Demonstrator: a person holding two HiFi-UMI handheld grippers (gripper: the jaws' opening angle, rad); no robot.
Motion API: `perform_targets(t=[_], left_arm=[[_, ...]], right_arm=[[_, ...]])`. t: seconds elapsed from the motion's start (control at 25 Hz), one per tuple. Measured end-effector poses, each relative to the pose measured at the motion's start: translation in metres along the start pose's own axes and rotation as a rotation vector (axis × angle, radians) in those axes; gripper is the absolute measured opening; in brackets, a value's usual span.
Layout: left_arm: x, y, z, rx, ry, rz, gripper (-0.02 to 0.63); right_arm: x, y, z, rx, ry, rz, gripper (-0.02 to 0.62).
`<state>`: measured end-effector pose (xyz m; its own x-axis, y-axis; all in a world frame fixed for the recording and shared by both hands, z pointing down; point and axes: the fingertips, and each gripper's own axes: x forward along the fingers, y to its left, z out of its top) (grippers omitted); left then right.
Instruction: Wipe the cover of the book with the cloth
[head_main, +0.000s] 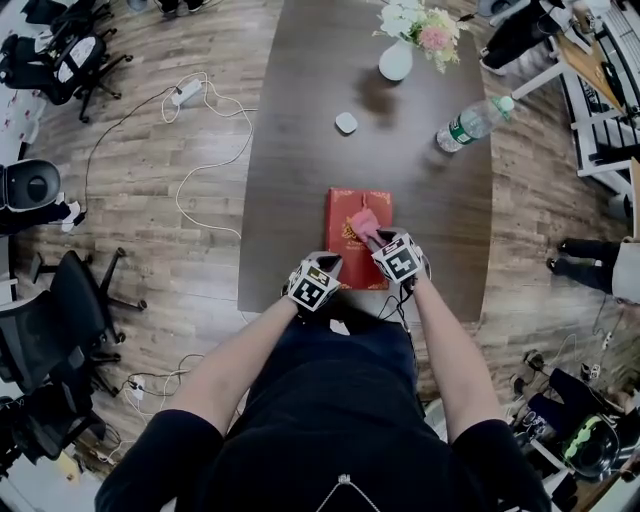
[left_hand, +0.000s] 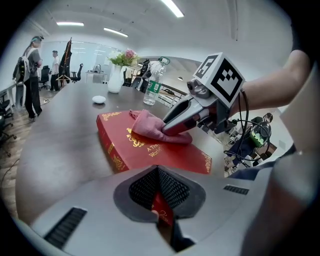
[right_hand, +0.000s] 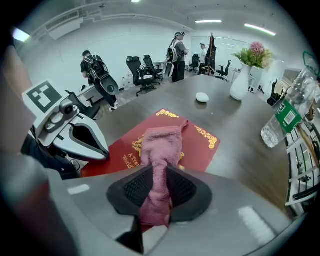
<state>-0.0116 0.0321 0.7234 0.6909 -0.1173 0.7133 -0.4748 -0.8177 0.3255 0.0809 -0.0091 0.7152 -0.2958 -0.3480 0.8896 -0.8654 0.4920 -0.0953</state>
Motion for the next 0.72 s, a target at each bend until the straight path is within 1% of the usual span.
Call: perform_targets(t=[0.12,0.28,0.4,0.6,0.72], left_arm=[[0.000,0.000,0.002,0.002,-0.003,-0.015,-0.005],[0.000,-0.001,-0.003,0.001,0.025,-0.010,-0.005],[-0.001,-0.002,-0.002,0.003,0.024,-0.003,-0.005],[-0.002,-0.001,-0.004,-0.020,0.013,0.002,-0.005],[-0.001,-0.002,-0.001,-0.024,0.001,-0.003,-0.005]], right_arm=[[0.003,0.004,0.006,-0.004,0.000,0.003,0.094],[0.008,0.015,0.011,-0.023,-0.003,0.023,0.094],[0.015,0.022,0.015,-0.047,-0.011,0.043,0.094],[0.024,0.040,0.027,-0.098,-0.013,0.077,0.094],[0.026,0.045,0.035,-0.099,-0.026,0.093,0.094]])
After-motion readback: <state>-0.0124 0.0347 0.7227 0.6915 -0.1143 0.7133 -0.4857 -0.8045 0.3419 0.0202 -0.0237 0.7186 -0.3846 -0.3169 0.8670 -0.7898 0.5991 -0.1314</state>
